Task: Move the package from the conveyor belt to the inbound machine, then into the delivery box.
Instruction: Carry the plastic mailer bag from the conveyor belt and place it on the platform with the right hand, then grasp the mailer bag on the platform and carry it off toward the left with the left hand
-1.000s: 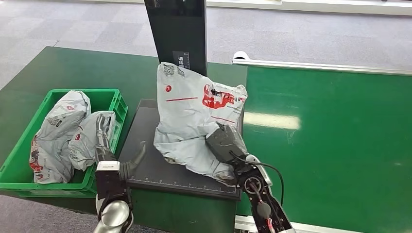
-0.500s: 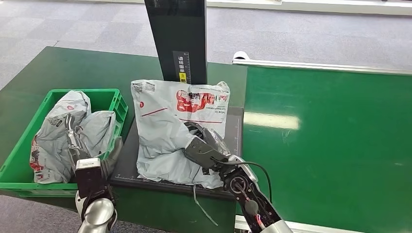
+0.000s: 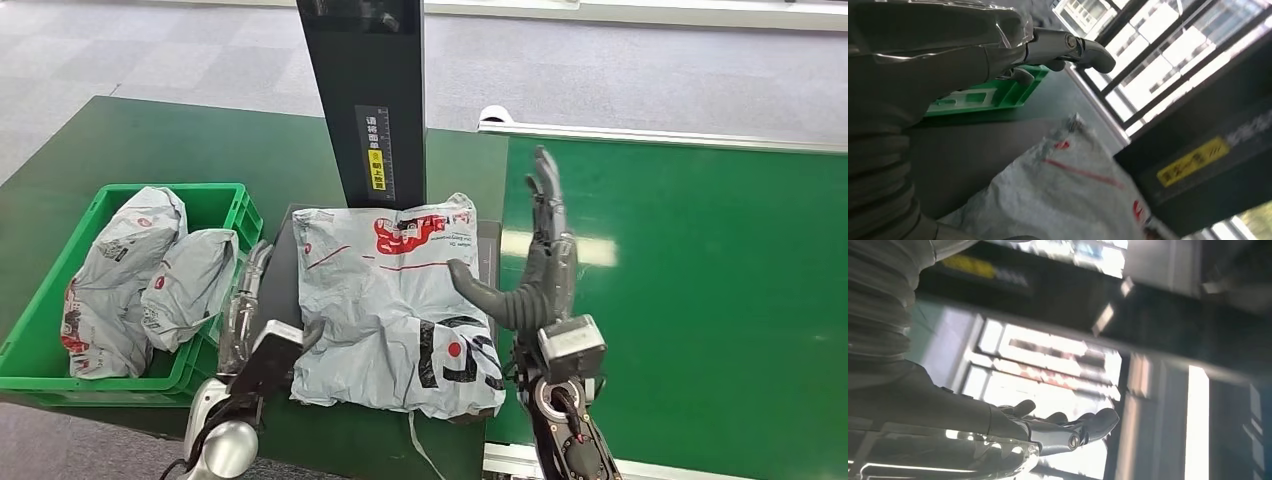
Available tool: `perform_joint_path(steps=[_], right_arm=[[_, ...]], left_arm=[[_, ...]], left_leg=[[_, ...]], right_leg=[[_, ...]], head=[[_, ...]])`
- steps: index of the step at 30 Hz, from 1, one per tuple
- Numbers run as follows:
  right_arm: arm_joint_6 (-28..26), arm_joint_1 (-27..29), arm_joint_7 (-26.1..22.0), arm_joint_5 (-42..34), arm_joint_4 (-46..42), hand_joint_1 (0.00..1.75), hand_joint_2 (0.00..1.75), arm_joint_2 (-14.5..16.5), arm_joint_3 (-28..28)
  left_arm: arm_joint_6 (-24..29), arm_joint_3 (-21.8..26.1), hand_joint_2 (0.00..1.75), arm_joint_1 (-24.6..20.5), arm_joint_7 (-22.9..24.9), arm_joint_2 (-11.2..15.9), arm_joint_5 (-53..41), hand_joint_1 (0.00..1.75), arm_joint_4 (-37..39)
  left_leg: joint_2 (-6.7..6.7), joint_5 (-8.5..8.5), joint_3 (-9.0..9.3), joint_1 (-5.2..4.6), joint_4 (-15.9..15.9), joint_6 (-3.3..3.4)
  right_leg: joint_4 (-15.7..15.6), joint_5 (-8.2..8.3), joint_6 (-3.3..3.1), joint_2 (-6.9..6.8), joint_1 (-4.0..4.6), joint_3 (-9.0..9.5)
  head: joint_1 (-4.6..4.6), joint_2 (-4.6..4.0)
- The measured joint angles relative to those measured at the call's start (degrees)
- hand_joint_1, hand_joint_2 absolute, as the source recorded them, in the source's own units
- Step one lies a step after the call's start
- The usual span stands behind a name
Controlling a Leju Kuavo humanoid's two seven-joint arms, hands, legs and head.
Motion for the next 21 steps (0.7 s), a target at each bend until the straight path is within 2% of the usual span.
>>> perform_joint_path(steps=[3, 5, 6, 9, 10, 15, 21], right_arm=[[-8.2, 2.2, -3.7, -2.4, -6.5, 0.00, 1.75, 0.1, -2.4], [-10.5, 3.8, -4.1, -3.8, -10.9, 0.00, 1.75, 0.1, -3.9], [-10.8, 4.4, -4.1, -4.2, -12.6, 0.00, 1.75, 0.1, -4.6], [-11.2, 5.7, -4.1, -5.1, -16.0, 0.00, 1.75, 0.1, -5.9], [-11.2, 5.9, -4.1, -5.3, -16.7, 0.00, 1.75, 0.1, -6.2], [-11.7, 6.9, -4.1, -5.5, -18.8, 0.00, 1.75, 0.4, -7.8], [-12.1, 9.3, -4.0, -4.9, -20.8, 0.00, 1.75, 1.0, -9.7]], left_arm=[[-9.4, -3.3, 1.75, -1.8, 2.6, 0.3, -5.9, 0.00, 5.5], [-12.0, -5.7, 1.75, -3.2, 2.7, 0.2, -7.7, 0.00, 10.5], [-12.4, -6.7, 1.75, -3.9, 2.5, 0.1, -8.0, 0.38, 12.8], [-13.6, -8.9, 1.75, -6.0, 1.7, -0.1, -8.2, 1.69, 17.9], [-14.2, -9.6, 1.75, -6.7, 1.3, -0.3, -8.1, 1.75, 19.4], [-15.2, -12.7, 1.75, -10.2, 0.1, -1.6, -8.0, 1.75, 24.9], [-11.0, -13.5, 1.75, -11.7, -3.1, -2.6, -4.2, 1.75, 26.9]], left_leg=[[-0.14, 0.00, 0.00, 0.00, 0.0, 0.00], [0.02, -0.02, 0.01, 0.00, 0.0, 0.00], [0.07, -0.02, 0.02, 0.00, 0.0, 0.01], [-0.03, -0.03, 0.05, 0.00, 0.0, 0.01], [-0.10, -0.03, 0.06, 0.00, 0.0, 0.01], [-0.33, -0.03, 0.31, -0.02, 0.0, 0.03], [-0.32, 0.02, 0.39, -0.05, 0.0, 0.08]], right_leg=[[0.0, -0.03, 0.02, -0.12, 0.00, 0.07], [0.0, -0.02, 0.02, 0.02, 0.00, 0.07], [0.0, -0.02, 0.03, 0.08, 0.00, 0.07], [0.0, -0.03, 0.03, -0.01, -0.01, 0.14], [0.0, -0.04, 0.04, -0.09, -0.01, 0.19], [0.0, -0.09, 0.08, -0.37, -0.03, 0.57], [0.0, -0.07, 0.10, -0.39, -0.06, 0.65]], head=[[0.01, -0.01], [0.02, -0.01], [0.02, -0.01], [0.01, 0.01], [0.00, 0.01], [0.02, 0.01], [0.01, 0.00]])
